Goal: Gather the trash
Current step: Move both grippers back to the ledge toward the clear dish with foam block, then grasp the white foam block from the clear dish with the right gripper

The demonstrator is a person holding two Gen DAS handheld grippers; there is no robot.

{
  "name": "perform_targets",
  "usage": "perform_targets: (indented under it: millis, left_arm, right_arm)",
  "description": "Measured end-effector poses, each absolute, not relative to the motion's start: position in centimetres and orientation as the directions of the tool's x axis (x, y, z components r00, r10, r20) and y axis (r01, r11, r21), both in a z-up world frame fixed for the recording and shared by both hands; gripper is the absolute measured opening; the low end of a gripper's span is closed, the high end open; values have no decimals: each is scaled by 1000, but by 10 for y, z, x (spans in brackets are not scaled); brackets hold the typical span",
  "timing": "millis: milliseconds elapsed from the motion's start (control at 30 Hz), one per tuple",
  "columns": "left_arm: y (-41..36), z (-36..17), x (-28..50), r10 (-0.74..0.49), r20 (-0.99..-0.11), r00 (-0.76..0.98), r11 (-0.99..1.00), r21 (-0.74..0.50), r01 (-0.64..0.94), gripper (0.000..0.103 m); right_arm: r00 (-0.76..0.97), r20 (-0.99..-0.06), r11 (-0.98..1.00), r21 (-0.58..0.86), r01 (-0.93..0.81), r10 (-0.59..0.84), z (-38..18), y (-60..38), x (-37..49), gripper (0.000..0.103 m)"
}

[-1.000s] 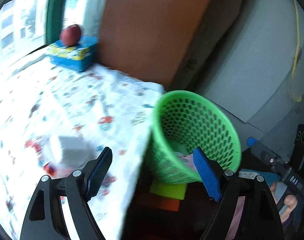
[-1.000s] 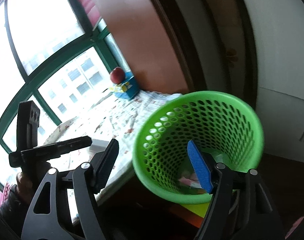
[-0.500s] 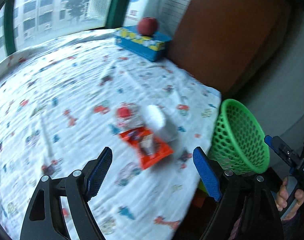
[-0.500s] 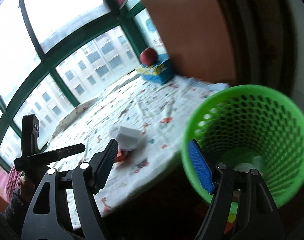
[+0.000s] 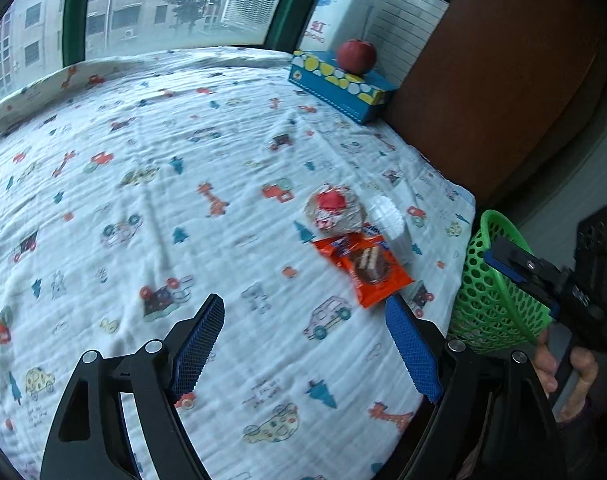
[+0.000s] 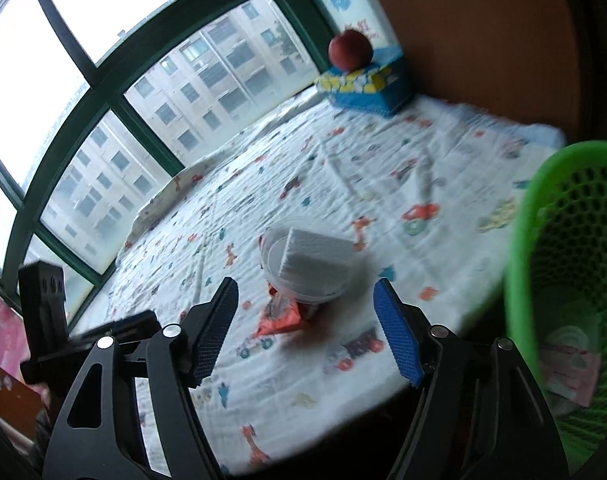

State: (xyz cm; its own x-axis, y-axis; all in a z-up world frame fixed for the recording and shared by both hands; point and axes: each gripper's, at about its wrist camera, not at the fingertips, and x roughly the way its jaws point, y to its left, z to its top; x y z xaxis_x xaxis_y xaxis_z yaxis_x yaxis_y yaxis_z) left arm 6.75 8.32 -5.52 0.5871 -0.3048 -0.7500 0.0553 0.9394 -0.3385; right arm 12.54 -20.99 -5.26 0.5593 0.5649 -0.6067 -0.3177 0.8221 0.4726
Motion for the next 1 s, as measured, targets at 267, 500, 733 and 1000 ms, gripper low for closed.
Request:
perform_targets:
  millis: [267,500,733,1000]
  left_arm:
    - [99,-64,62,-291,-758,584,938,-345,19,80]
    - [105,-71,64,-293,-768,570,935,-355,2,80]
    - [104,-76,67,-298,-775,558,934,-358,1,80]
    - [105,-82,68,-306,-781,544,930,-368,-6,80]
  right_arm:
    - [512,-631,810,500,-307,584,-76,-188,157,67]
    - [499,-639,808,511,-294,586,-89,-180,167,67]
    - [498,-644,810,522,-269,581,-99,-181,176,72]
    - [490,-657,816,511,-269,573,-104,-175,183,72]
